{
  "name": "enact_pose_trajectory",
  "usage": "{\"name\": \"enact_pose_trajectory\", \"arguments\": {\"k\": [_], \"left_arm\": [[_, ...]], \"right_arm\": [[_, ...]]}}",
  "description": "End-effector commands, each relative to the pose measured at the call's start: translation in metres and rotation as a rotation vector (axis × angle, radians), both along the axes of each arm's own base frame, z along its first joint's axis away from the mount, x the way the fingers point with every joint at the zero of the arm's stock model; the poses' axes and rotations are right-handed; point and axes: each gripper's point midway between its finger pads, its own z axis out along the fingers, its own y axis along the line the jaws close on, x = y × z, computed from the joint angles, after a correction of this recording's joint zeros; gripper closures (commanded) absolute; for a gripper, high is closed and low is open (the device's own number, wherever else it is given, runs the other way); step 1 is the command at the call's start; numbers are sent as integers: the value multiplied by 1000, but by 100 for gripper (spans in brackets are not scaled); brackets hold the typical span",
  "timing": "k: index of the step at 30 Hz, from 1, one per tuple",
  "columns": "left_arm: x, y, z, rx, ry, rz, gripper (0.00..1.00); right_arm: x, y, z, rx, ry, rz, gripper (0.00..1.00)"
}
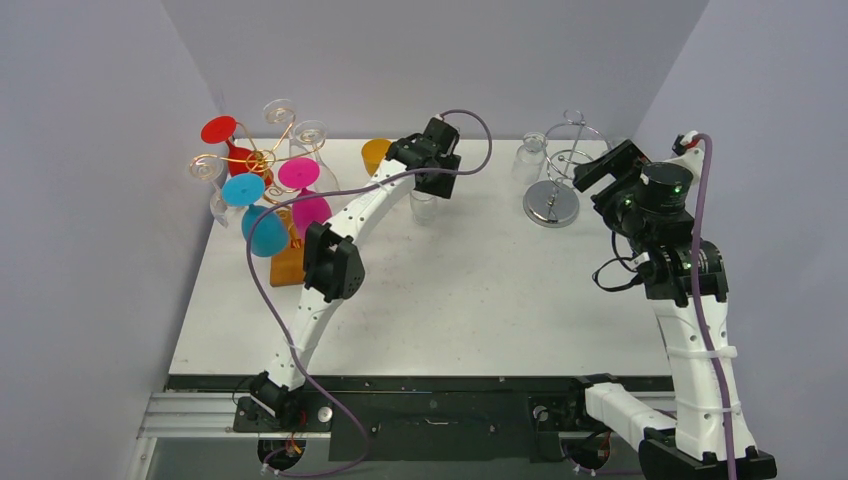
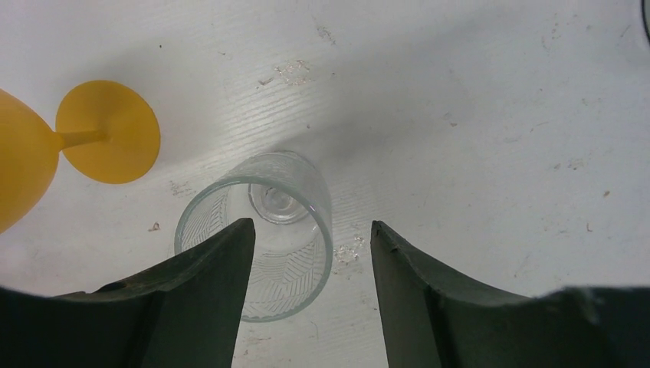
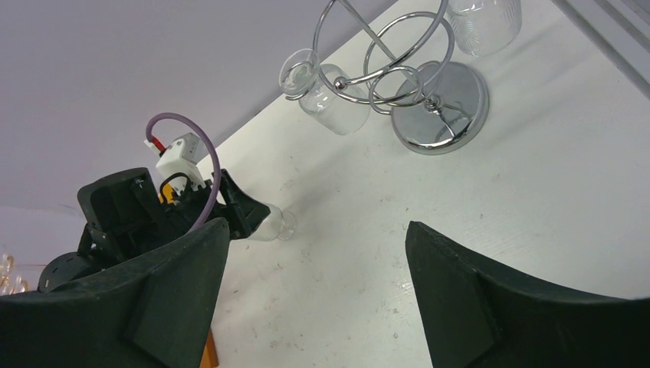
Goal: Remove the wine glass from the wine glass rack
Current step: Place the wine glass at the center of the board, then pick up the wine glass from the wine rack.
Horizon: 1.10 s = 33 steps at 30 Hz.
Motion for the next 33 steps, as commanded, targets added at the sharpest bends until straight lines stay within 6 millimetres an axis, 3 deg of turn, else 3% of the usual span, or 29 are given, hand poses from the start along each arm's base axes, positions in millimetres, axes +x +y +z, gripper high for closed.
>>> {"name": "enact_pose_trajectory", "arguments": {"k": [1, 10, 16, 22, 26, 27, 33], "left_arm": [[-2, -14, 95, -141, -154, -35, 46], [-30, -15, 148, -213, -192, -61, 39], [-56, -9, 182, -262, -204, -89, 30], [-87, -7, 205, -303, -213, -129, 21], [-103, -2, 218, -334, -216, -148, 19], [-109, -1, 229, -355, -235, -154, 18], [-141, 9, 226, -407, -227, -169, 16]], "right_arm": [[-6, -8, 12, -26, -29, -23, 20], [-14, -21, 10, -38, -11, -57, 19], [-17, -53, 0, 19, -11, -124, 18], [-7, -76, -15, 143, -31, -150, 18], [4, -79, -20, 224, -44, -125, 19], [8, -81, -21, 232, -49, -125, 19], [26, -102, -26, 304, -52, -131, 21]]}}
